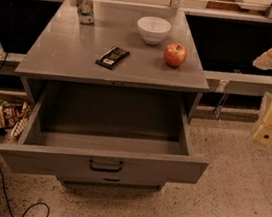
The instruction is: Place rxbar chocolate into top drawer
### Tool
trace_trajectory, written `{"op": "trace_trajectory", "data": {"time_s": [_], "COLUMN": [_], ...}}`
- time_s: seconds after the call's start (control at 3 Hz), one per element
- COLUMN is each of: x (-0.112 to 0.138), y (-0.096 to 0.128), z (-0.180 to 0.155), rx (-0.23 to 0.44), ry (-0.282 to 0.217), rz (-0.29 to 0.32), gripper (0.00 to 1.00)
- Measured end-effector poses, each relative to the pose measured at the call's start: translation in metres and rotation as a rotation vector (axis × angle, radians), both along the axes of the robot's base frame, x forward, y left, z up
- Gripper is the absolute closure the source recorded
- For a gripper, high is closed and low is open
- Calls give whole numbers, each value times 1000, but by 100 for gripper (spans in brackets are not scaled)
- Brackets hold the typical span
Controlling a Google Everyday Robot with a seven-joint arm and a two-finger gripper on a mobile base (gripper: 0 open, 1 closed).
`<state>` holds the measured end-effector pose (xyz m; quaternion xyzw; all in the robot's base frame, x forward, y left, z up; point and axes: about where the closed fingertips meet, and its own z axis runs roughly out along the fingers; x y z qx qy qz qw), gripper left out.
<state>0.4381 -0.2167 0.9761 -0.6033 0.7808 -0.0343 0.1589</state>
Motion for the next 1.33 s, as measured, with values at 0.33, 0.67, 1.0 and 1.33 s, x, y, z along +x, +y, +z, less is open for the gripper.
{"op": "trace_trajectory", "data": {"time_s": [0.33, 0.67, 1.0, 1.33], "x": [0, 5, 61, 118], "y": [0, 4, 40, 73], "z": [0, 1, -7, -10], "rx": [0, 3, 0, -12], "ry": [0, 6, 21, -21], "rz": [0, 34, 226, 406], "gripper": [0, 0, 0, 0]}}
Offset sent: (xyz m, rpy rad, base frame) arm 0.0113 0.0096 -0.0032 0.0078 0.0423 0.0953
